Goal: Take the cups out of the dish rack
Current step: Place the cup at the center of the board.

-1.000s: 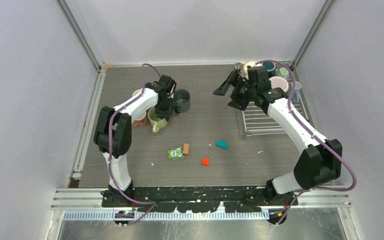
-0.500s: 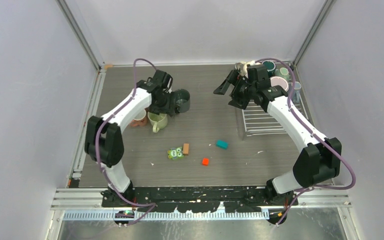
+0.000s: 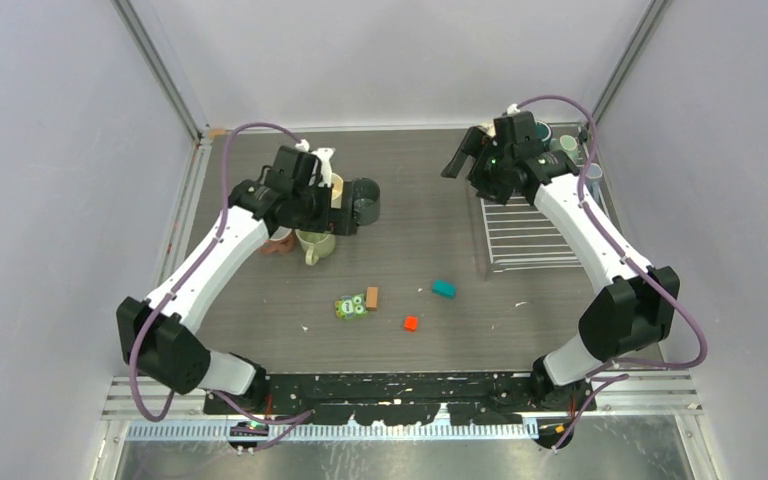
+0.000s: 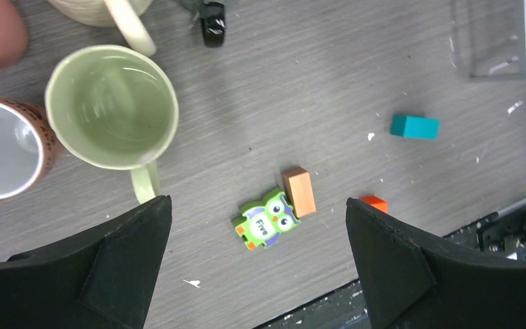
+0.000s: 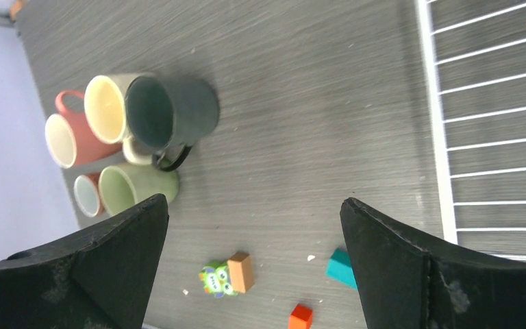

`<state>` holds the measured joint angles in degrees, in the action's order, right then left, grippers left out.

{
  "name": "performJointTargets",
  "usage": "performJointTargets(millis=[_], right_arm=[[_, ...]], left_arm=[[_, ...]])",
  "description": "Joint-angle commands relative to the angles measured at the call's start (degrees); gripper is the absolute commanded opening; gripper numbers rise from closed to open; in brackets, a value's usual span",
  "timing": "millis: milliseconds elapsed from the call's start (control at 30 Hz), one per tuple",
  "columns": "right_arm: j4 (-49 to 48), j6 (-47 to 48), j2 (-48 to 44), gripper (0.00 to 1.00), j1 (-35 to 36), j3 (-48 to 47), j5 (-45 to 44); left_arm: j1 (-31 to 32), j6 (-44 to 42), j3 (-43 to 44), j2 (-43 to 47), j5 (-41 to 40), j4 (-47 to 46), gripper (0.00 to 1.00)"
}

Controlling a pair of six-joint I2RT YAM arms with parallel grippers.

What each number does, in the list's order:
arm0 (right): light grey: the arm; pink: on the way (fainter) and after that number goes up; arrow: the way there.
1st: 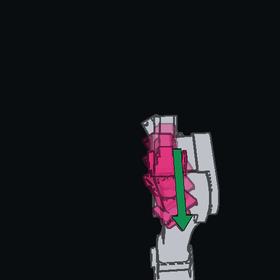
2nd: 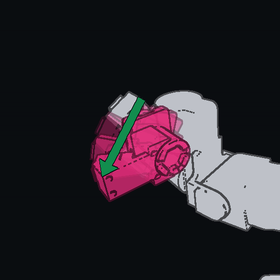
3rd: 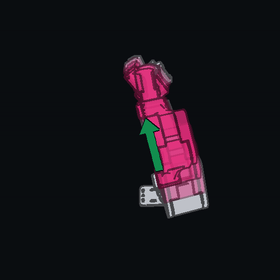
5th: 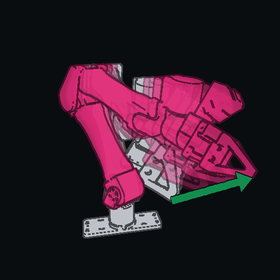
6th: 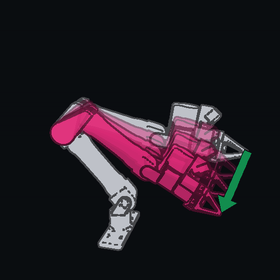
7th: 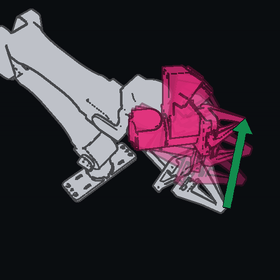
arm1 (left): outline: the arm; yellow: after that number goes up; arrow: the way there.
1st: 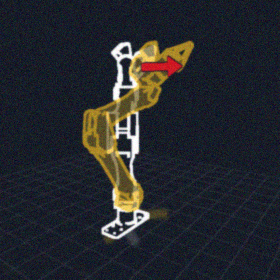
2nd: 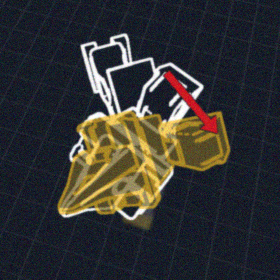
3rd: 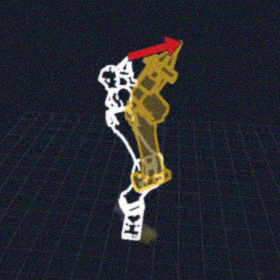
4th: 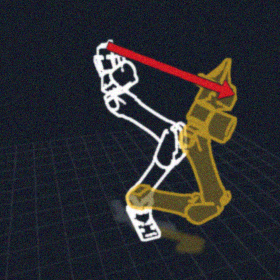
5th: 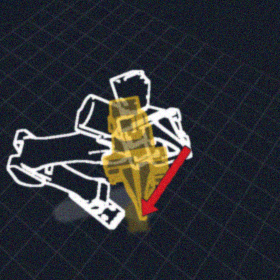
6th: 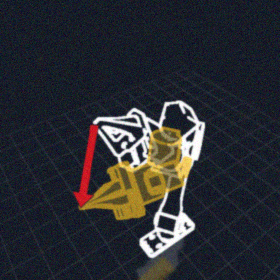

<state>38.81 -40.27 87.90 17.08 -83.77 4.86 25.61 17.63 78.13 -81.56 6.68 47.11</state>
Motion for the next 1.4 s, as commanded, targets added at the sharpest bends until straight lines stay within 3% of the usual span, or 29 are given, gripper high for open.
performJointTargets(millis=[0, 600, 933, 1367], right_arm=[[4.25, 3.46, 1.73, 1.00, -4.38, -4.64, -8.24], [0.13, 6.06, 14.71, 1.00, -25.09, -18.29, -12.07], [-8.59, 8.36, 25.93, 1.00, -29.08, -25.84, -8.20], [-4.87, 8.76, 34.80, 1.00, -29.47, -34.13, -6.06]], left_arm=[[1.62, 0.91, -3.02, 5.85, 3.36, -4.33, 1.00], [2.52, 0.86, -12.66, 11.60, 10.70, -12.11, 1.00], [2.52, 0.83, -13.87, 12.34, 11.03, -12.82, 1.00], [2.52, 0.83, -13.83, 11.37, 11.68, -12.86, 1.00]])
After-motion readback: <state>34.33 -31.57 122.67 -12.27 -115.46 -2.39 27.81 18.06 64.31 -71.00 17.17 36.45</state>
